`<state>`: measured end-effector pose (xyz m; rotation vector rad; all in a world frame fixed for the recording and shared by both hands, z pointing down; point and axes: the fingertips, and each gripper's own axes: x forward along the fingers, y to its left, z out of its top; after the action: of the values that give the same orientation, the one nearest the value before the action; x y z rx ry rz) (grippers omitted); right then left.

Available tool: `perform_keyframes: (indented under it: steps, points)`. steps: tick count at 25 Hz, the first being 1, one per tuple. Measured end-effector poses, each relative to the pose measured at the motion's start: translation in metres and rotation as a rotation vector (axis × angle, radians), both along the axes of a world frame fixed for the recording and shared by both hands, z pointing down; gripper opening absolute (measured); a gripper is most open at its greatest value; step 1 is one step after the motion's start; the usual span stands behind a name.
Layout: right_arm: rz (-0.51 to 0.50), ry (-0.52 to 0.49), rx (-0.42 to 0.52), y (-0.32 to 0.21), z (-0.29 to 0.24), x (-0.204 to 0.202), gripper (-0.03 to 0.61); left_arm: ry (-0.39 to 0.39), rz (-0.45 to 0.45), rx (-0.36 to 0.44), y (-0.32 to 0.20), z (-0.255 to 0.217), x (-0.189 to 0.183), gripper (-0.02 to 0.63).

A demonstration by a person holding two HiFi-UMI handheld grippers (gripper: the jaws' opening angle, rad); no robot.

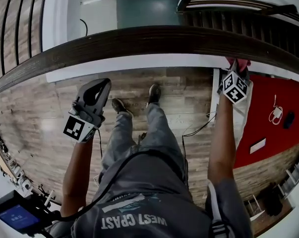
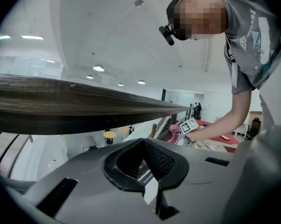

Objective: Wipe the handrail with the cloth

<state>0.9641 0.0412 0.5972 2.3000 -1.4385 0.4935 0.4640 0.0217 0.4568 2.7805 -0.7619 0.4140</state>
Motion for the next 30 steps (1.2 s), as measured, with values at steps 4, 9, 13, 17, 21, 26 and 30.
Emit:
perform_keyframes:
  steps: [4,9,13,17,21,26,30]
  points:
    - [-0.013,-0.077,-0.132,0.063,0.062,-0.009,0.064,-0.011,-0.021,-0.024,0.01,-0.001,-0.009,0.0]
    - [-0.135,-0.078,-0.185,-0.003,0.127,-0.016,0.064,-0.032,-0.052,-0.042,0.015,0.011,-0.034,0.0]
    - [-0.005,-0.146,-0.115,-0.056,0.177,-0.048,0.064,-0.063,-0.089,-0.066,0.0,0.044,-0.071,0.0]
    - [-0.253,-0.276,-0.064,-0.102,0.186,-0.208,0.064,-0.02,-0.119,-0.096,-0.008,0.058,-0.099,0.0]
    - [-0.645,-0.292,-0.14,-0.112,0.187,-0.341,0.064,-0.011,-0.109,-0.082,-0.002,0.058,-0.102,0.0]
    - [-0.194,-0.217,-0.074,-0.088,0.176,-0.204,0.064,-0.017,-0.166,-0.066,0.006,0.049,-0.128,0.0]
    - [-0.291,-0.157,-0.108,-0.088,0.182,-0.238,0.064,0.035,-0.222,-0.051,0.021,0.04,-0.15,0.0]
